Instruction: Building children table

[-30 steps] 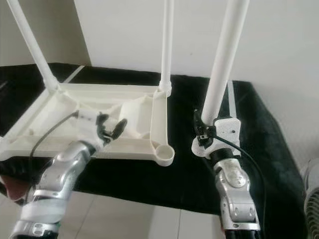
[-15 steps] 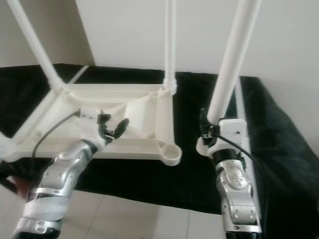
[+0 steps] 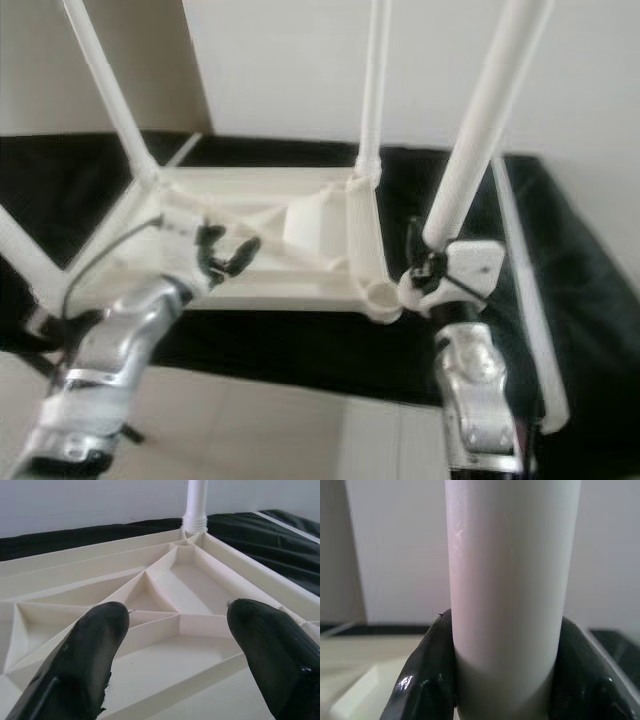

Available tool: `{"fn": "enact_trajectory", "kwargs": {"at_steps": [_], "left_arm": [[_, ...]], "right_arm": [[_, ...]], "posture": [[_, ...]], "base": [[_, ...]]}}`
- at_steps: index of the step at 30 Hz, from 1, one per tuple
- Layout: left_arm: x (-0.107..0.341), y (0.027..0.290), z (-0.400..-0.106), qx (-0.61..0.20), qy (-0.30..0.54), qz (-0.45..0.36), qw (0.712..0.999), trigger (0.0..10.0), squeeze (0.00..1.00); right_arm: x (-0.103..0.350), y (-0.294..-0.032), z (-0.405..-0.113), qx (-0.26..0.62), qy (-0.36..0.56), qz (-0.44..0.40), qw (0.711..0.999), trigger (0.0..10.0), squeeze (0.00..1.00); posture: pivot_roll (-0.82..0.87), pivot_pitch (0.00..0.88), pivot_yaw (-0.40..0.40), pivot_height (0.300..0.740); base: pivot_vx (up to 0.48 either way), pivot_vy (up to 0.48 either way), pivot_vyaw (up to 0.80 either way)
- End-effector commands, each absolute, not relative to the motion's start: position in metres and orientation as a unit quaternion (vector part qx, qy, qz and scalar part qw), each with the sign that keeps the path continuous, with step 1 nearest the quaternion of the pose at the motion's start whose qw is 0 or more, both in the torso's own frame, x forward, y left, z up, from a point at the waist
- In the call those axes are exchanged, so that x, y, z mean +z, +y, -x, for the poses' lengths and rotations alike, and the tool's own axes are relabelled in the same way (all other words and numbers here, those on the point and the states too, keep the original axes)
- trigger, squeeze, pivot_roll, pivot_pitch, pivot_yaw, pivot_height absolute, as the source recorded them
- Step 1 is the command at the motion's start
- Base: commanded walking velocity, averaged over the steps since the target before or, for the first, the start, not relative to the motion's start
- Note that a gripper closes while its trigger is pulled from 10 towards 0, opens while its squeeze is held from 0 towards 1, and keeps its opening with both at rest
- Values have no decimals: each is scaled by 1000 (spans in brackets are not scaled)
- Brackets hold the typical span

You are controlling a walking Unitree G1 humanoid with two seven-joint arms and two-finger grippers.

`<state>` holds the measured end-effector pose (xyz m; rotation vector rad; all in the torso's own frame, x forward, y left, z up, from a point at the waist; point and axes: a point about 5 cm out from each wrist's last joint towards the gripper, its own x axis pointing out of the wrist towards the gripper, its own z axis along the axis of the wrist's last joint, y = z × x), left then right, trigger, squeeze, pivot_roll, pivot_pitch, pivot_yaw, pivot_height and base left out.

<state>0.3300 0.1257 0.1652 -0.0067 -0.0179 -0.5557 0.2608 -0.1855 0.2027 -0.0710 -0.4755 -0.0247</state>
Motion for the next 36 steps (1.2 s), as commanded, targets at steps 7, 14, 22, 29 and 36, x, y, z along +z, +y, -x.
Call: {"fn": "enact_trajectory", "kwargs": {"at_steps": [7, 14, 22, 29, 36], "left_arm": [[170, 109, -327, -330, -27, -45, 943, 10000, 0], [176, 91, -316, -402, -40, -84, 911, 10000, 0], [166, 77, -300, -518, -11, -111, 848, 10000, 0], [165, 73, -289, -572, 7, -126, 810, 10000, 0], [170, 60, -279, -601, 7, -113, 791, 10000, 0]], "right_arm": [[216, -189, -260, -18, -267, 37, 963, 10000, 0], [214, -188, -262, -16, -265, 35, 964, 10000, 0], [212, -192, -266, -18, -249, 38, 968, 10000, 0], [204, -194, -268, -14, -219, 41, 975, 10000, 0], [197, -195, -276, 0, -198, 26, 980, 10000, 0]], "posture": [[13, 0, 72, 740], [14, 3, 55, 740], [2, 16, 48, 740], [10, 25, 30, 740], [24, 34, 33, 740]], "base": [[0, 89, 0], [0, 0, 0], [0, 0, 0], [0, 0, 0], [0, 0, 0]]}}
